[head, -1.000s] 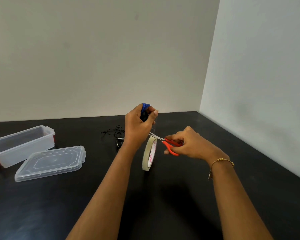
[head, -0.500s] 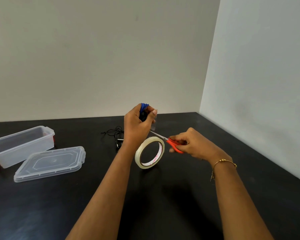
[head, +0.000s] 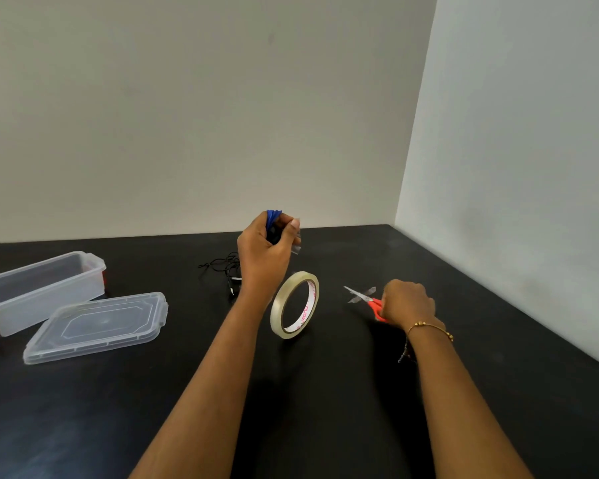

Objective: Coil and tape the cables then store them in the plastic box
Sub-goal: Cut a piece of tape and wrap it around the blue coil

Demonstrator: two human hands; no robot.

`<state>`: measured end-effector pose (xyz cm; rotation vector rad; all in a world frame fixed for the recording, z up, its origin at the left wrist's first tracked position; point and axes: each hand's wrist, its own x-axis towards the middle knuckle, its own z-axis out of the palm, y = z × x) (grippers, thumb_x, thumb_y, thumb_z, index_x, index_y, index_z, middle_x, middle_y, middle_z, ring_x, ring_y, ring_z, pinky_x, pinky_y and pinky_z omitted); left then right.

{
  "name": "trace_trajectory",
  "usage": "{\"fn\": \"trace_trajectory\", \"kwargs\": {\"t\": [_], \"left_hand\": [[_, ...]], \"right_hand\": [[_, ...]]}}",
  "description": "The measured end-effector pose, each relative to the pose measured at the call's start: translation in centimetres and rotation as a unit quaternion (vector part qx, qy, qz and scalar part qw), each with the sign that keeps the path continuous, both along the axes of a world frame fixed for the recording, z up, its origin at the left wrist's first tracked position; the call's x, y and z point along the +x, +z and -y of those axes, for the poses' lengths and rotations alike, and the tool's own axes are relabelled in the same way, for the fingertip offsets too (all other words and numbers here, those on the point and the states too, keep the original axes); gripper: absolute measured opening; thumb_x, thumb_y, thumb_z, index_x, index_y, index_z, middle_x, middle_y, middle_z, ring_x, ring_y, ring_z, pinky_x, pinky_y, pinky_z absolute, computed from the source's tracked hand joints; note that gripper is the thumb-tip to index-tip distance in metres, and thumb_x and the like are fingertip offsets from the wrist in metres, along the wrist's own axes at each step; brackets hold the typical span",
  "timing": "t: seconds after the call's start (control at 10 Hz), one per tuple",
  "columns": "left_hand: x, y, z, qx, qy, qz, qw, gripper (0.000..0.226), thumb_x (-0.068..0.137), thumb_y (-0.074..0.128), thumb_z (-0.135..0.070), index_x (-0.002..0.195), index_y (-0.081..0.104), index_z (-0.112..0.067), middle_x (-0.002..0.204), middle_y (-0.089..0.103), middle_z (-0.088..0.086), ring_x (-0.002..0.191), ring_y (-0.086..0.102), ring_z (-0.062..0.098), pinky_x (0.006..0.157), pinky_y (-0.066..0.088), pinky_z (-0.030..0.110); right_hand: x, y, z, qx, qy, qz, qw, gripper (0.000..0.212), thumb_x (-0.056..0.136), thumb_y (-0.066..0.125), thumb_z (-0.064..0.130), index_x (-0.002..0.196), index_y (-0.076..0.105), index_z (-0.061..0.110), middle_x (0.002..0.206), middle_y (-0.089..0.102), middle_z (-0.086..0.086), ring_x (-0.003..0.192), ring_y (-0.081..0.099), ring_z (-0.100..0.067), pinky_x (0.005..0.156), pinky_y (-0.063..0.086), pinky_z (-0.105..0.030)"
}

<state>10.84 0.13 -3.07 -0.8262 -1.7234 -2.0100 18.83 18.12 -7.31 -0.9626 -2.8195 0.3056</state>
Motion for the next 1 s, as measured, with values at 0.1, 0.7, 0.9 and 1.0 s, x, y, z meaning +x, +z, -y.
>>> {"fn": "trace_trajectory", "kwargs": {"t": [0.1, 0.7, 0.9, 1.0], "left_hand": [[0.1, -0.2, -0.2, 0.001, 0.006, 0.002, 1.0, 0.018, 0.087, 0.06, -0.011, 0.078, 0.055, -0.025, 0.067, 0.061, -0.001, 0.056, 0.061, 0.002, 0.06, 0.054, 0.015], [0.0, -0.2, -0.4, -0.005, 0.013, 0.001, 1.0, 0.018, 0.087, 0.06, -0.012, 0.078, 0.054, -0.027, 0.068, 0.062, -0.001, 0.057, 0.062, 0.002, 0.06, 0.054, 0.014], [0.0, -0.2, -0.4, -0.006, 0.02, 0.001, 1.0, 0.016, 0.087, 0.061, -0.013, 0.078, 0.055, -0.025, 0.068, 0.061, -0.002, 0.057, 0.061, 0.002, 0.059, 0.054, 0.014], [0.0, -0.1, -0.4, -0.006, 0.022, -0.001, 1.0, 0.017, 0.087, 0.061, -0.013, 0.078, 0.054, -0.026, 0.068, 0.062, -0.002, 0.056, 0.061, 0.002, 0.06, 0.055, 0.016]], "right_hand": [[-0.3, -1.0, -0.9, -0.019, -0.04, -0.041, 0.998, 0.016, 0.088, 0.058, 0.017, 0.098, 0.063, 0.006, 0.106, 0.063, -0.016, 0.104, 0.053, -0.033, 0.08, 0.045, -0.035], [-0.1, 0.2, -0.3, -0.051, -0.031, -0.034, 0.998, 0.026, 0.076, 0.075, 0.022, 0.092, 0.066, 0.005, 0.096, 0.067, -0.012, 0.092, 0.063, -0.027, 0.072, 0.045, -0.028], [-0.3, 0.6, -0.3, -0.044, -0.02, -0.001, 0.999, 0.03, 0.08, 0.07, 0.017, 0.104, 0.063, 0.0, 0.105, 0.066, -0.016, 0.099, 0.063, -0.028, 0.081, 0.047, -0.03], [-0.4, 0.1, -0.1, -0.004, -0.006, -0.014, 1.0, 0.027, 0.081, 0.069, 0.017, 0.104, 0.062, 0.004, 0.108, 0.062, -0.013, 0.104, 0.057, -0.031, 0.084, 0.047, -0.033]]}}
